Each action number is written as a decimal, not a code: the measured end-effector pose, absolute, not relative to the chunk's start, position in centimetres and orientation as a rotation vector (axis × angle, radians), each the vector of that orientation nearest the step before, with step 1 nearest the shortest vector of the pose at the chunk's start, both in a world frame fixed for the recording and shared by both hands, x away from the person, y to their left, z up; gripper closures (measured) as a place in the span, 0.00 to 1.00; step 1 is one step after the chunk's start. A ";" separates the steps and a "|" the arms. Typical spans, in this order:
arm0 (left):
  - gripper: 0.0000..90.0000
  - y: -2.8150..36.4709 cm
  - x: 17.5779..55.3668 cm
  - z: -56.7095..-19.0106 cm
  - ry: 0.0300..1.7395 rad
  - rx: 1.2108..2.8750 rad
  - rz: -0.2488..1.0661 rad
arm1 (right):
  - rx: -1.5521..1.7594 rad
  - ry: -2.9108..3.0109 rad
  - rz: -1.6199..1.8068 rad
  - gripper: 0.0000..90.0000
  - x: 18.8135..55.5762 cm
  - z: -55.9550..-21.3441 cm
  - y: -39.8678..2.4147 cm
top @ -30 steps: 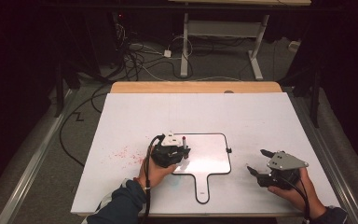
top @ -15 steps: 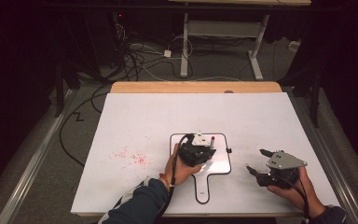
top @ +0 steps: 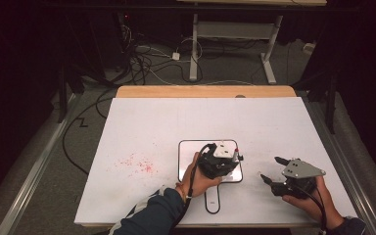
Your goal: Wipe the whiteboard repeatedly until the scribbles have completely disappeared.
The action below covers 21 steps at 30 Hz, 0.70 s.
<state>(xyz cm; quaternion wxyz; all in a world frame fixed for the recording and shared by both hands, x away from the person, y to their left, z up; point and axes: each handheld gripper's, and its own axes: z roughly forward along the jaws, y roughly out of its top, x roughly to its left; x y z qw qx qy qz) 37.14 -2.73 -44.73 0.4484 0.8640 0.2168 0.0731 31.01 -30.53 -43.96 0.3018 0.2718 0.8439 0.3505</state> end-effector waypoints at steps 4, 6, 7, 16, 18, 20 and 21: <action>0.87 -0.5 37.1 -44.1 0.573 2.120 0.210 | 0.729 2.235 0.940 0.30 31.1 -43.9 -30.6; 0.87 0.3 37.1 -44.1 0.586 2.116 0.214 | 0.727 2.235 0.942 0.30 31.1 -43.9 -30.5; 0.87 0.6 37.0 -44.1 0.590 2.115 0.212 | 0.726 2.235 0.947 0.30 31.1 -43.9 -30.4; 0.87 1.4 36.9 -44.6 0.585 2.117 0.204 | 0.733 2.238 1.016 0.31 31.5 -43.6 -29.9; 0.87 1.2 36.8 -44.5 0.561 2.120 0.195 | 0.736 2.239 1.052 0.31 31.5 -43.4 -29.9; 0.87 1.0 36.6 -44.4 0.546 2.121 0.189 | 0.733 2.239 1.088 0.32 31.4 -43.2 -29.9; 0.87 0.8 36.5 -44.3 0.540 2.123 0.182 | 0.737 2.247 1.124 0.32 31.4 -43.0 -29.9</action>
